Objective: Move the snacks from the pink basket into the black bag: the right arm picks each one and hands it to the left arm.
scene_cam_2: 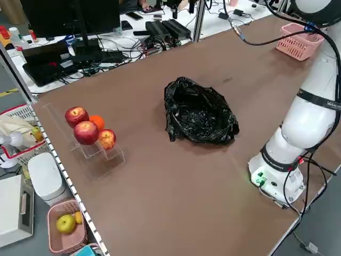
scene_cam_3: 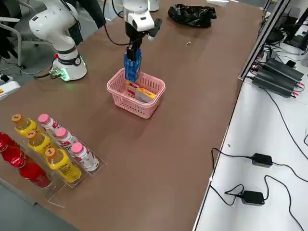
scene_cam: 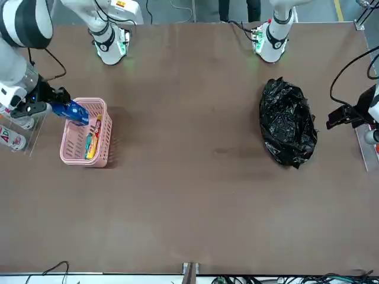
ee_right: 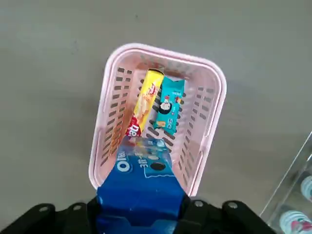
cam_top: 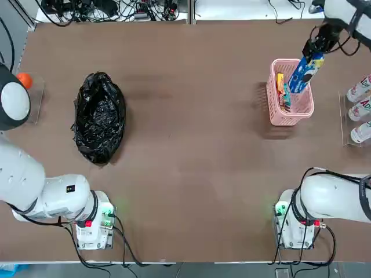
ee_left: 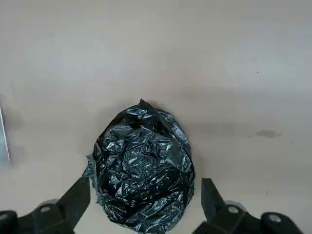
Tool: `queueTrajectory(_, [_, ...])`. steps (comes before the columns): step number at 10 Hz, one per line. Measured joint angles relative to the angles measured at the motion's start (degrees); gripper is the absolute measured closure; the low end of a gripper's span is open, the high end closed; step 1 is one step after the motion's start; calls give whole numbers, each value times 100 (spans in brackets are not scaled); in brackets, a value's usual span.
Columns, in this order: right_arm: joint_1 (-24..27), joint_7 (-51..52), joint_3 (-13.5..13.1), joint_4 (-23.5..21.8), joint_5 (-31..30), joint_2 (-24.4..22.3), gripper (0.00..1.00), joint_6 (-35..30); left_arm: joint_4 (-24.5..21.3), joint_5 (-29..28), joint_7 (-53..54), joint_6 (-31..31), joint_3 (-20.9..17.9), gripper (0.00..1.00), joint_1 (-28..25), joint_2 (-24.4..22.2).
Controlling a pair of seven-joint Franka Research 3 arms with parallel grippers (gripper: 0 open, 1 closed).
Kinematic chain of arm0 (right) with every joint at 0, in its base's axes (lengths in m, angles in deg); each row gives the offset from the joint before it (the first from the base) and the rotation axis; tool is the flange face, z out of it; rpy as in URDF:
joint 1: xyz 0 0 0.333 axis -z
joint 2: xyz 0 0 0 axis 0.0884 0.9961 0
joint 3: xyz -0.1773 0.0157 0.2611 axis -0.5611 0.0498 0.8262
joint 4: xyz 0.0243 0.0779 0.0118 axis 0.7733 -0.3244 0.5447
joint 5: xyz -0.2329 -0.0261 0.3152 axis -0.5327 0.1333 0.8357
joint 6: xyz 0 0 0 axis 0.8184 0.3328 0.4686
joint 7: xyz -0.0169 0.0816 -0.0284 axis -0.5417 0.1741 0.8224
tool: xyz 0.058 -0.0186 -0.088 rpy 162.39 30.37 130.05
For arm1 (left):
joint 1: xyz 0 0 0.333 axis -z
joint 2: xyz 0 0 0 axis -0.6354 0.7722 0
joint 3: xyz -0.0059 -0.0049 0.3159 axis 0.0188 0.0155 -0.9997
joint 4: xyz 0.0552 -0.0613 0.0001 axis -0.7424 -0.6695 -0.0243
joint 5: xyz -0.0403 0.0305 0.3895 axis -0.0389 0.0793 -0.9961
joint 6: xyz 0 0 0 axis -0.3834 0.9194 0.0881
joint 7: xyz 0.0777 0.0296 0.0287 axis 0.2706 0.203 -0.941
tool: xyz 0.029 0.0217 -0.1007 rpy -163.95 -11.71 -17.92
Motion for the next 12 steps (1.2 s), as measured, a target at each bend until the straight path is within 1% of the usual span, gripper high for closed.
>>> queueTrajectory(2, [-52,130,5,389,136,-2,55,-331,-2,156,1,0,21,0,56,25])
queueTrajectory(4, [-135,140,12,558,914,0,55,-578,-3,188,-43,-2,54,0,197,112])
queueTrajectory(5, [-180,140,17,566,1315,14,55,-613,-6,431,-49,-5,79,3,214,178])
queueTrajectory(6, [-249,121,20,563,1725,75,55,-614,-11,791,-49,-9,109,8,215,267])
queueTrajectory(7, [-319,103,26,561,2194,200,55,-612,-14,1052,-49,-31,140,9,218,376])
queueTrajectory(8, [-411,90,28,559,2676,382,55,-535,-18,1416,-51,-71,165,8,225,495])
queueTrajectory(9, [-524,83,31,558,3114,594,55,-362,-25,1919,-51,-283,181,3,256,662])
queueTrajectory(10, [-662,73,33,558,3529,805,55,-165,-27,2253,-51,-626,198,1,351,826])
queueTrajectory(11, [-836,-26,32,560,3949,994,55,25,-28,2367,-68,-871,204,1,539,945])
queueTrajectory(12, [-1044,-163,35,565,4302,1133,56,253,-32,2386,-170,-974,209,2,779,1040])
